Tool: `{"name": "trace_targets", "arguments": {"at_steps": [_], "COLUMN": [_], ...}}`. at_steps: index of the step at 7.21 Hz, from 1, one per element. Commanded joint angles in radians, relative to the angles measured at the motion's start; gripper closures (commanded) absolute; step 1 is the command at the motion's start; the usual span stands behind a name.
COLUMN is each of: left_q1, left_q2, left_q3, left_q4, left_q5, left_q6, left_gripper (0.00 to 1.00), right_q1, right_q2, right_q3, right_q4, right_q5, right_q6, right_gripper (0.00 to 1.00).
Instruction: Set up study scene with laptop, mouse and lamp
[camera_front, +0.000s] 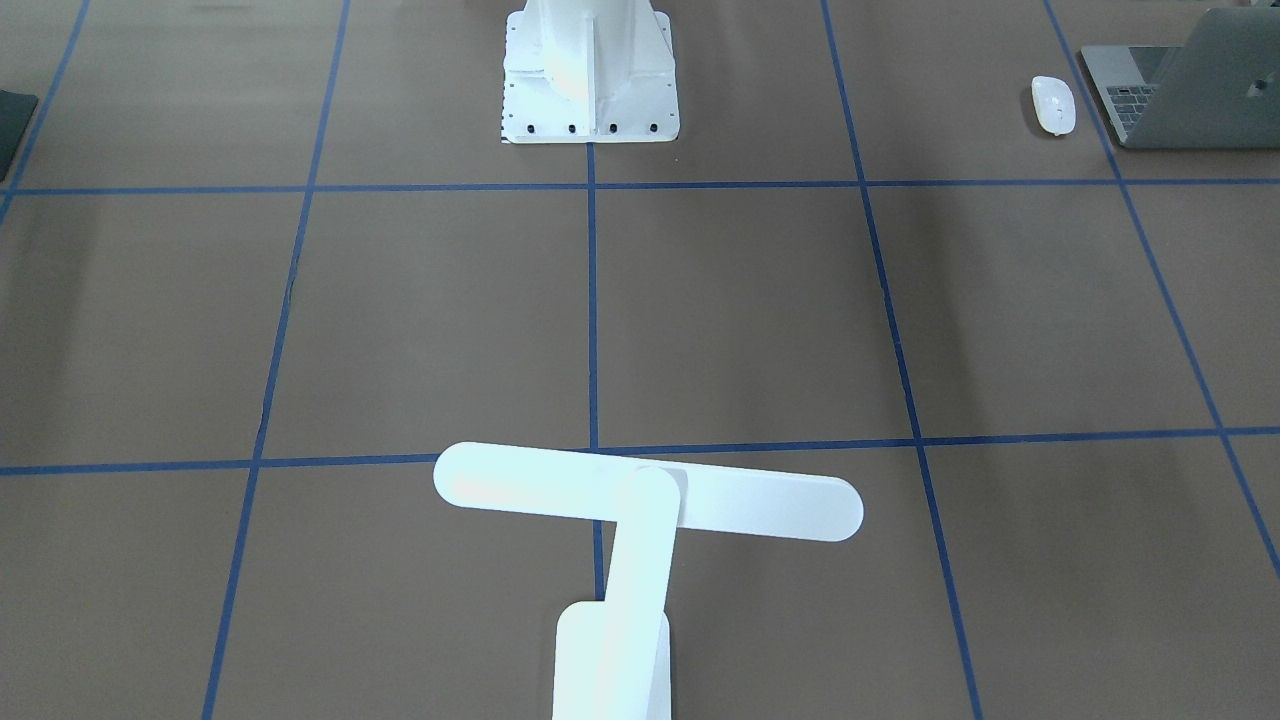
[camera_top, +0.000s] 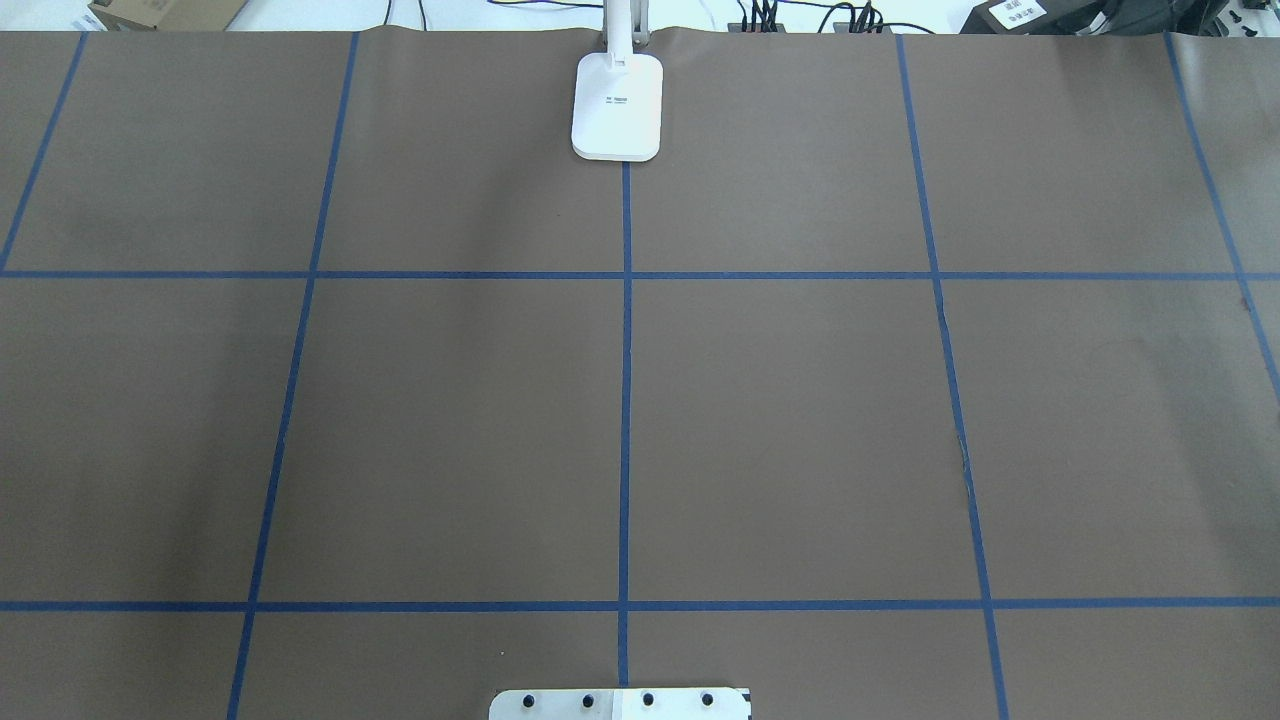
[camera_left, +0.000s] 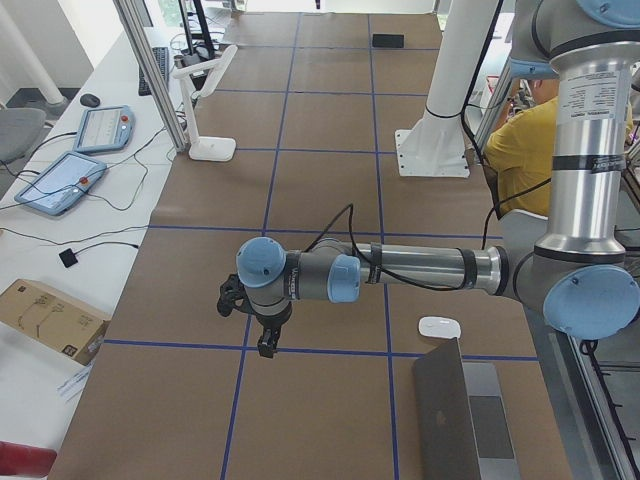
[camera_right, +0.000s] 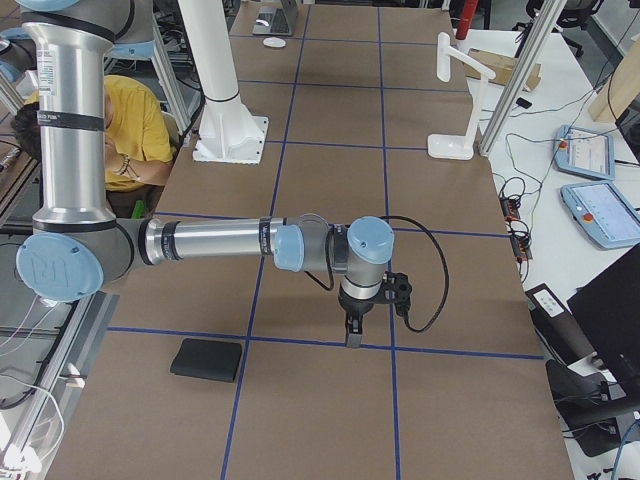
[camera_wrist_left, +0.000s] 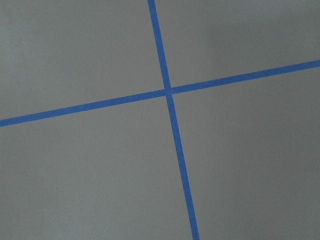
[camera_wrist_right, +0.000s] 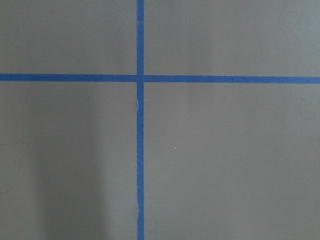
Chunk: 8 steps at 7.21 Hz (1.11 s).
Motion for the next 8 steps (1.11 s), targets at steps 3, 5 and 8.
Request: {"name": "trace_targets", "arguments": {"at_steps": [3,5,8], "left_q1": [-0.086,-0.114,-0.137], "left_q2": [-0.007,-0.055,-0.038], "left_q3": [0.041,0.082,0.088], "left_q4": [0.000,-0.093,-0.046], "left_q5": [-0.001,0.026,0.066], "left_q6": [-0.006,0.000,-0.014], "left_gripper": [0.00,0.00,0.00], "right_q1": [-0.002,-0.002,-0.002], "right_q2": [0.000,0.000,0.000], "right_q3": [-0.001,-0.001,-0.001], "right_q4": [0.001,0.001,0.001], "right_q5": [0.000,0.000,0.000], "right_q6": [0.000,0.000,0.000], "right_gripper": [0.00,0.00,0.00]}}
